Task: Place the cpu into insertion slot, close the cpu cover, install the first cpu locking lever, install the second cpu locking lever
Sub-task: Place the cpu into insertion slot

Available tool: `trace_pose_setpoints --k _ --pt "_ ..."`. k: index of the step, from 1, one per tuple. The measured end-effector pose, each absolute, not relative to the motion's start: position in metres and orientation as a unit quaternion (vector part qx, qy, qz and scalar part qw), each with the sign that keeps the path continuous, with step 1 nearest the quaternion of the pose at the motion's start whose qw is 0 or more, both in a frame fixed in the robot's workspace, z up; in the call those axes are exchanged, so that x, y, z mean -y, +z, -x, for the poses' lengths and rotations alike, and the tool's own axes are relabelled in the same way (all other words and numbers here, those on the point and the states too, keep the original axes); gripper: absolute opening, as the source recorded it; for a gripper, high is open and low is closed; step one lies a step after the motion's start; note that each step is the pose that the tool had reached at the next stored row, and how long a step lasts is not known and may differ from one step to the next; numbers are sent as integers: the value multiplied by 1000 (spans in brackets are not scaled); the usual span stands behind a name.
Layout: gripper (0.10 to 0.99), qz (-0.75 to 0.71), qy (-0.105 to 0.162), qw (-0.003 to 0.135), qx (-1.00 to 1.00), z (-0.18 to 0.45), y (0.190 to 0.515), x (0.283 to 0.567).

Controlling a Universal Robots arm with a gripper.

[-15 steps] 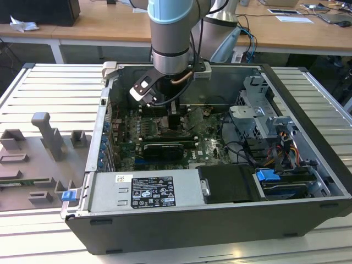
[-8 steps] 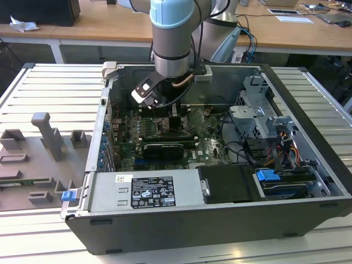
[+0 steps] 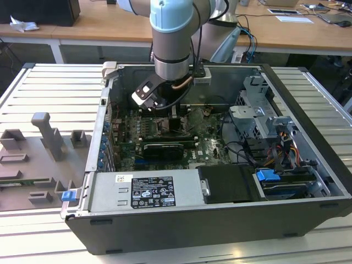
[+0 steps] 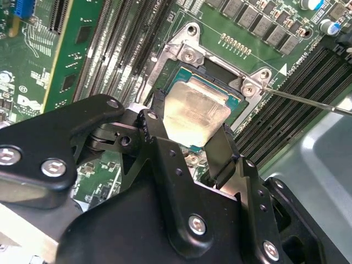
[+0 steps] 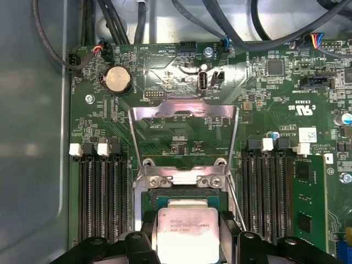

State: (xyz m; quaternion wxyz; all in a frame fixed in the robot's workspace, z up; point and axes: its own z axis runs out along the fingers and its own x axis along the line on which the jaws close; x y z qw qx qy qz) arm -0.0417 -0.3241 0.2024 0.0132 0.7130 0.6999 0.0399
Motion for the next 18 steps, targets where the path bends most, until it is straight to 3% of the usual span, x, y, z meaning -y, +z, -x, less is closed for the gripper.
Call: trace_pose_setpoints --k 8,10,11,18 --pt "537 -713 39 14 -700 41 201 323" --pt "549 -713 39 14 -700 41 200 323" --pt "616 -713 39 14 -700 41 200 323" --pt "616 -713 39 14 -700 41 205 323"
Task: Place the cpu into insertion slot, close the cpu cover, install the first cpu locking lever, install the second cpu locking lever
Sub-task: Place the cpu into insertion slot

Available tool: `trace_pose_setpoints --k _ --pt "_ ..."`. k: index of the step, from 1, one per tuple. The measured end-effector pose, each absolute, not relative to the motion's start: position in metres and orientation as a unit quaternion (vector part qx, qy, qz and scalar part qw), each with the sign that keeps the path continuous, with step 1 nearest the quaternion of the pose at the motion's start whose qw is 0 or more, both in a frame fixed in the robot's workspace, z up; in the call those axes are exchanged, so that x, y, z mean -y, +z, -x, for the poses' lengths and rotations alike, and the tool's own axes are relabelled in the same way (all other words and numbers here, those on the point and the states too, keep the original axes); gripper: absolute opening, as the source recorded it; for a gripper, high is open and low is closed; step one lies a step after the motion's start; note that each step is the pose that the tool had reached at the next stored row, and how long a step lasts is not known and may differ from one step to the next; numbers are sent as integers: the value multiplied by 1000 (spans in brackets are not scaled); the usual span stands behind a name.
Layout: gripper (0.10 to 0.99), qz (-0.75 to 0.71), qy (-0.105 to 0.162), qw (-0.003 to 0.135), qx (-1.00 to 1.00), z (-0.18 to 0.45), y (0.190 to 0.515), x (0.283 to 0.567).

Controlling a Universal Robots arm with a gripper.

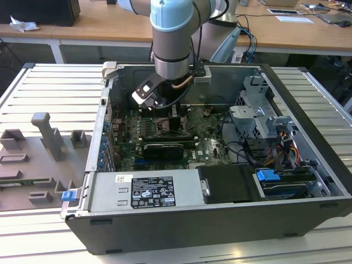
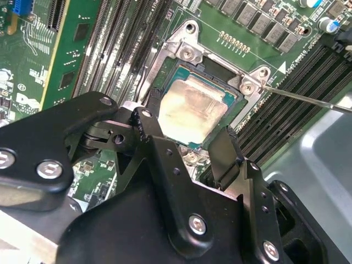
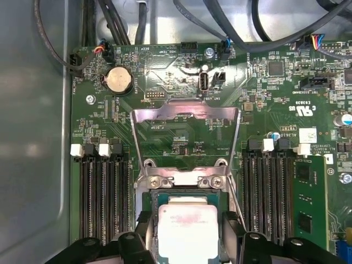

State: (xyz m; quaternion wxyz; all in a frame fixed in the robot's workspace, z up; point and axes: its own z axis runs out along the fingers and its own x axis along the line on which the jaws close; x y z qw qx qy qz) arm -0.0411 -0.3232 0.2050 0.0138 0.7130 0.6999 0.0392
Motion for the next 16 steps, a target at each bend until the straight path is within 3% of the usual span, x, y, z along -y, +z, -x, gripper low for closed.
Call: trace_pose_setpoints --k 6,7,8,11,15,16 --pt "600 -713 38 13 -700 41 209 323" --pt "471 -713 38 13 -700 41 210 323" --pt "404 -713 38 13 -700 41 211 323" --pt "392 -713 38 13 -700 41 212 323" --pt "141 -713 38 13 -700 41 213 323" --pt "141 -713 38 13 -700 41 213 323"
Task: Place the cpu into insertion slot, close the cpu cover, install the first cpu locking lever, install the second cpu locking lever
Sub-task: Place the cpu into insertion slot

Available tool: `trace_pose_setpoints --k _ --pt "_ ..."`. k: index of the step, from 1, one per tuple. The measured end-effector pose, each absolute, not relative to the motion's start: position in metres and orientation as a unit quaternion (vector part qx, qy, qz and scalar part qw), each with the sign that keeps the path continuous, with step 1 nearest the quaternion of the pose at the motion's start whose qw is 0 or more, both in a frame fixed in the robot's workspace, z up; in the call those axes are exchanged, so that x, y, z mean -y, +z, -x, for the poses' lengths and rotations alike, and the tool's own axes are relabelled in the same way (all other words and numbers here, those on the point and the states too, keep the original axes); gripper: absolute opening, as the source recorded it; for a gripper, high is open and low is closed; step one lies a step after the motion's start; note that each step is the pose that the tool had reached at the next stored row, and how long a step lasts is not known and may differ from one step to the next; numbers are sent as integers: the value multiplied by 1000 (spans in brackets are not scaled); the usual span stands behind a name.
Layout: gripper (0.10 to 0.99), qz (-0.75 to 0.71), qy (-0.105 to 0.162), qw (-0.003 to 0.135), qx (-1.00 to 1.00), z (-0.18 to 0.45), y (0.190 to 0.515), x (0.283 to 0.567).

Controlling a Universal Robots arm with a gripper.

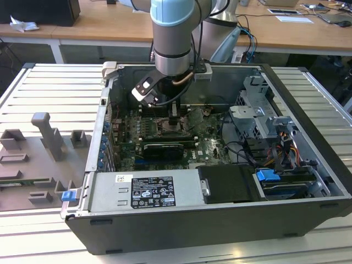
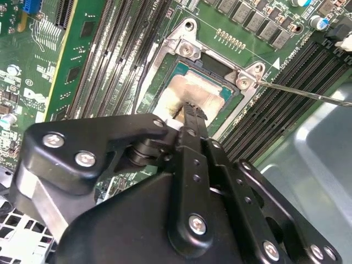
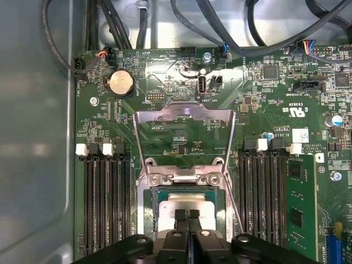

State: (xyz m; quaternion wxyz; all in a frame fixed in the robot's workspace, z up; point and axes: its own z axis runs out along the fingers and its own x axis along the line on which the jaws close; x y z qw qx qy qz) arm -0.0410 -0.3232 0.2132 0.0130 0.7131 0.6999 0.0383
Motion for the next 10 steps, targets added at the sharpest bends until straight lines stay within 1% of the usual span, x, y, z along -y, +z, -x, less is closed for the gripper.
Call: trace_pose_setpoints --k 1,10 --pt "106 -713 38 13 -700 41 213 323" --pt "106 -713 38 13 -700 41 216 323"
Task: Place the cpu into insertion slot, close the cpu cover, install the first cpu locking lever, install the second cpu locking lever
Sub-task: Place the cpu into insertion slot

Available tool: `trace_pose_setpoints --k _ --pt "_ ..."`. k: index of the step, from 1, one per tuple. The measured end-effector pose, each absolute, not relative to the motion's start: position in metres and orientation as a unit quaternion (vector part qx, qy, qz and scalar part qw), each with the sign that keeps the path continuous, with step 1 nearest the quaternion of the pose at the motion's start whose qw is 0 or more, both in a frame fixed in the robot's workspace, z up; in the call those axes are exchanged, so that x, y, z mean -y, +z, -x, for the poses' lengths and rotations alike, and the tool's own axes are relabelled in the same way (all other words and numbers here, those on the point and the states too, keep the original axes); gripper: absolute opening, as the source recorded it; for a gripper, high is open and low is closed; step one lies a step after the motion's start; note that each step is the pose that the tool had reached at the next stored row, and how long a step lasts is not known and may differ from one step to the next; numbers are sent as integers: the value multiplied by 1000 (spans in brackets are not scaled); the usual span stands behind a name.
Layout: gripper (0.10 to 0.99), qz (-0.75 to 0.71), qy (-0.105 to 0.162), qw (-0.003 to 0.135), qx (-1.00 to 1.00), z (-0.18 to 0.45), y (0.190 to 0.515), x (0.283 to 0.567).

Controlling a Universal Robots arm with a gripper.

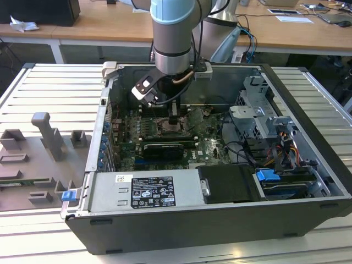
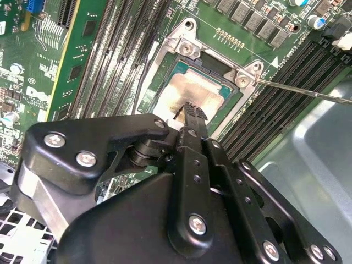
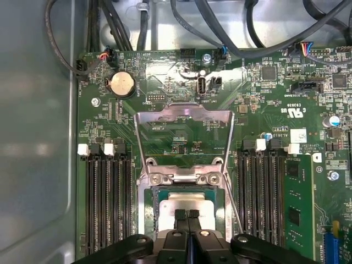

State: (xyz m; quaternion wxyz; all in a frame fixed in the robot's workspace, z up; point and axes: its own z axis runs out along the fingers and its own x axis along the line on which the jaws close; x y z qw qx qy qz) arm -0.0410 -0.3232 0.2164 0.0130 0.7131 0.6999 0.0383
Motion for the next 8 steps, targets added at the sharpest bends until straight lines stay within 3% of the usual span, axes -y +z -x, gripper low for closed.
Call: trace_pose_setpoints --k 8 --pt "106 -713 38 13 -700 41 217 323"
